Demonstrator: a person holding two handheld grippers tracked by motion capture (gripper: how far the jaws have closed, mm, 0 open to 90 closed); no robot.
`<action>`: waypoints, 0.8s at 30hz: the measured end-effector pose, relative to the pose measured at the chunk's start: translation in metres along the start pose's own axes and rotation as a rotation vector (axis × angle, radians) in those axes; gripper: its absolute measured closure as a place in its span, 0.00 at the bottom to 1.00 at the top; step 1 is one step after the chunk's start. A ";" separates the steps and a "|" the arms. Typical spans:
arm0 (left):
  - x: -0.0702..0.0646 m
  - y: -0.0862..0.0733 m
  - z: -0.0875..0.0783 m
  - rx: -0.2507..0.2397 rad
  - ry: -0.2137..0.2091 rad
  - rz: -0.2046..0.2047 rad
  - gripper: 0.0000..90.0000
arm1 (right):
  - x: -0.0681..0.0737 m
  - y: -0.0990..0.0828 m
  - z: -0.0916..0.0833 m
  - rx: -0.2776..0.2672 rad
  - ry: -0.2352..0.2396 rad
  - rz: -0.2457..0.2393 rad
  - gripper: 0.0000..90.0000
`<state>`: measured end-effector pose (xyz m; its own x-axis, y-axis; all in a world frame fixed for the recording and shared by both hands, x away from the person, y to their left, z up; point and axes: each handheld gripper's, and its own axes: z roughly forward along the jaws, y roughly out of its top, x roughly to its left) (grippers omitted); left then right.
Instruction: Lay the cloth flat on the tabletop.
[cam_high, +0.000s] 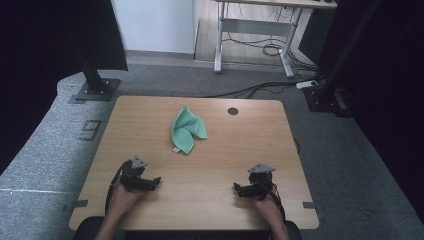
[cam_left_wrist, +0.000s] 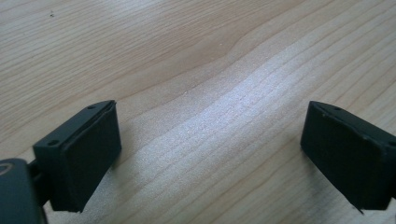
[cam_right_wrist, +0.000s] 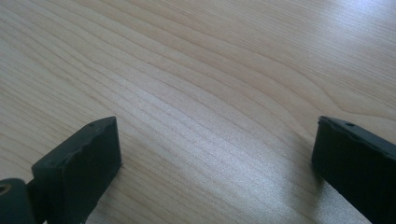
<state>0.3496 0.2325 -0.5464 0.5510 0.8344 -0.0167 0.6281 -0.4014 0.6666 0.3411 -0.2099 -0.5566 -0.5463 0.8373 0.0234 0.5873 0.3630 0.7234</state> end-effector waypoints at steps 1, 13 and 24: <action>0.000 0.000 0.000 -0.001 -0.005 -0.004 0.06 | 0.000 0.000 0.000 0.000 0.001 -0.003 0.01; -0.004 0.014 -0.006 -0.042 -0.038 0.022 0.15 | 0.001 0.000 0.000 0.005 -0.001 -0.013 0.01; -0.016 0.038 0.001 -0.064 -0.092 0.063 0.25 | 0.002 -0.001 0.000 0.006 -0.002 -0.016 0.01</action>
<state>0.3651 0.2034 -0.5210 0.6383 0.7688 -0.0394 0.5558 -0.4248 0.7146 0.3396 -0.2088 -0.5567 -0.5542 0.8323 0.0103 0.5819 0.3786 0.7197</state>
